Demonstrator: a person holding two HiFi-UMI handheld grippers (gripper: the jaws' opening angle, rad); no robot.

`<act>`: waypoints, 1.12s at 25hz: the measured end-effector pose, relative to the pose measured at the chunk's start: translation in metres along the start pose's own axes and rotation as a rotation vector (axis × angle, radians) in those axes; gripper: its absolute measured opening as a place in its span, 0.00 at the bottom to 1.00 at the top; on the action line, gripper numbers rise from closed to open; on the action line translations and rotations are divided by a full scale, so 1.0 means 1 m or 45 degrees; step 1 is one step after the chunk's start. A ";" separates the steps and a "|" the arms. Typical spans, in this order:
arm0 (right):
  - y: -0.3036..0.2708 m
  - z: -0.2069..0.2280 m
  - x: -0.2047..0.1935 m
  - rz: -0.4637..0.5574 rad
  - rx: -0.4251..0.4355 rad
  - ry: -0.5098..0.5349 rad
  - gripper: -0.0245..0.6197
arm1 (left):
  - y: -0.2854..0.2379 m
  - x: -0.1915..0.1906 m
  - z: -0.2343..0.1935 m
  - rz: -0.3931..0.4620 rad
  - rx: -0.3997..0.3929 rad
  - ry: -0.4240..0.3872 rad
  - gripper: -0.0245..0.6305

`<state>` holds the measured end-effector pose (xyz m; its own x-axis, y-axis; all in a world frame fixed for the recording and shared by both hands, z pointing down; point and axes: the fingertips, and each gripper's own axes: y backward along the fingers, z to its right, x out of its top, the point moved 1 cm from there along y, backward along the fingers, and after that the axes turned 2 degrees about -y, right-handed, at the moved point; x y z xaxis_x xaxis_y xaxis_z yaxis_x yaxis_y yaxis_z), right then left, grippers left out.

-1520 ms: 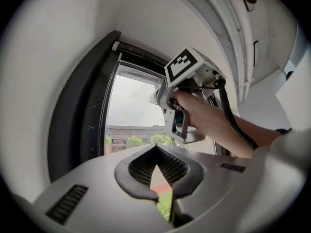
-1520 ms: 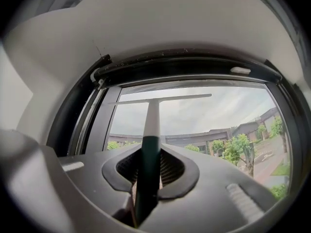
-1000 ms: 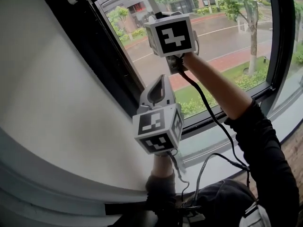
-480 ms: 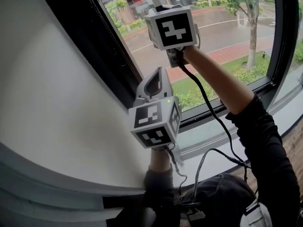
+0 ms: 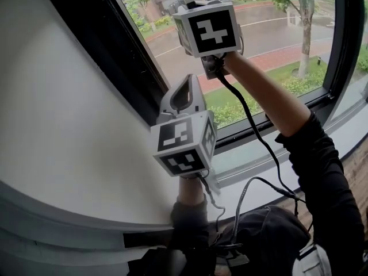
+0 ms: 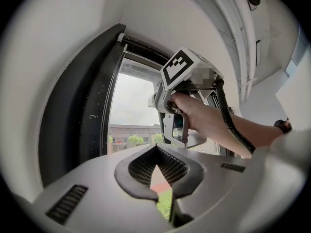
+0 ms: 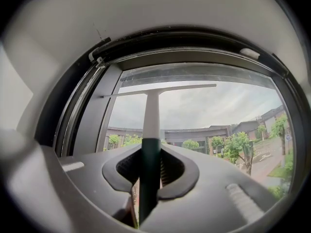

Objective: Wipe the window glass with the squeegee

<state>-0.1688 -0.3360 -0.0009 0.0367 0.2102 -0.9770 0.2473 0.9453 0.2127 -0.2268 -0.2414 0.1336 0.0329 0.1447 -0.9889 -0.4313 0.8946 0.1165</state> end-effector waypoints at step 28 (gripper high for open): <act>0.020 -0.004 -0.048 -0.089 0.015 -0.030 0.13 | 0.019 -0.028 0.016 -0.091 -0.001 0.005 0.04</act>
<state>-0.1699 -0.3263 0.0503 0.0420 0.1379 -0.9896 0.2611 0.9545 0.1441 -0.2214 -0.2219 0.1652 0.0605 0.0787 -0.9951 -0.4288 0.9023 0.0453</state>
